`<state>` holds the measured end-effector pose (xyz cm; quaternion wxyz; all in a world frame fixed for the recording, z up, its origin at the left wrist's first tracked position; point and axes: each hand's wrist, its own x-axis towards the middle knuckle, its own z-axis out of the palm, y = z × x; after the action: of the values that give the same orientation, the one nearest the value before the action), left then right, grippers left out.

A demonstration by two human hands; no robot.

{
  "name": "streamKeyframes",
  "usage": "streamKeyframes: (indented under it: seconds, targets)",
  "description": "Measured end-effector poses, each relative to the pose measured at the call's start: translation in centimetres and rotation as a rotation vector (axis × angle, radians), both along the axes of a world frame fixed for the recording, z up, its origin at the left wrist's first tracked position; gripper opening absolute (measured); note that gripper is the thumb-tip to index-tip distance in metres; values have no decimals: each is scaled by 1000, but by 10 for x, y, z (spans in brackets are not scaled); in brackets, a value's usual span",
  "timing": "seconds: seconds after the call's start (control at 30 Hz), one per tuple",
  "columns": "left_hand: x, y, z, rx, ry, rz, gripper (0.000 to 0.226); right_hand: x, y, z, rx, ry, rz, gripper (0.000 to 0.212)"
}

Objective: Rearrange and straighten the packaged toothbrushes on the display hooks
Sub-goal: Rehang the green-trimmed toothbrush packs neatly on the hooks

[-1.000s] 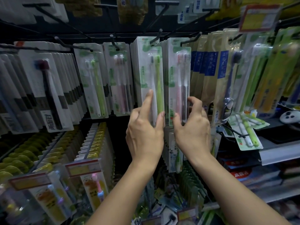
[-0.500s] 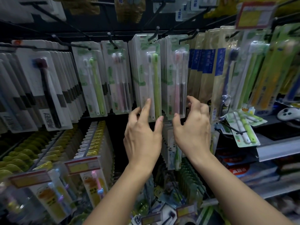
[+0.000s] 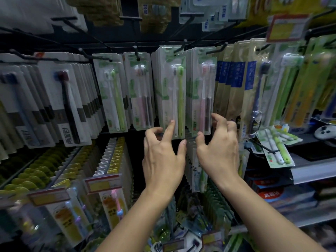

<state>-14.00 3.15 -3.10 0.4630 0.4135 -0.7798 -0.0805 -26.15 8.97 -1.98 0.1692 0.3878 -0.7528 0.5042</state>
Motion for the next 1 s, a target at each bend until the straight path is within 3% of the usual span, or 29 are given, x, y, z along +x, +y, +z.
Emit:
streamKeyframes:
  seconds: [0.33, 1.0]
  targets:
    - [17, 4, 2, -41, -37, -27, 57, 14, -3, 0, -37, 21, 50, 54]
    - [82, -15, 16, -64, 88, 44, 37, 75, -23, 3, -17, 126, 281, 40]
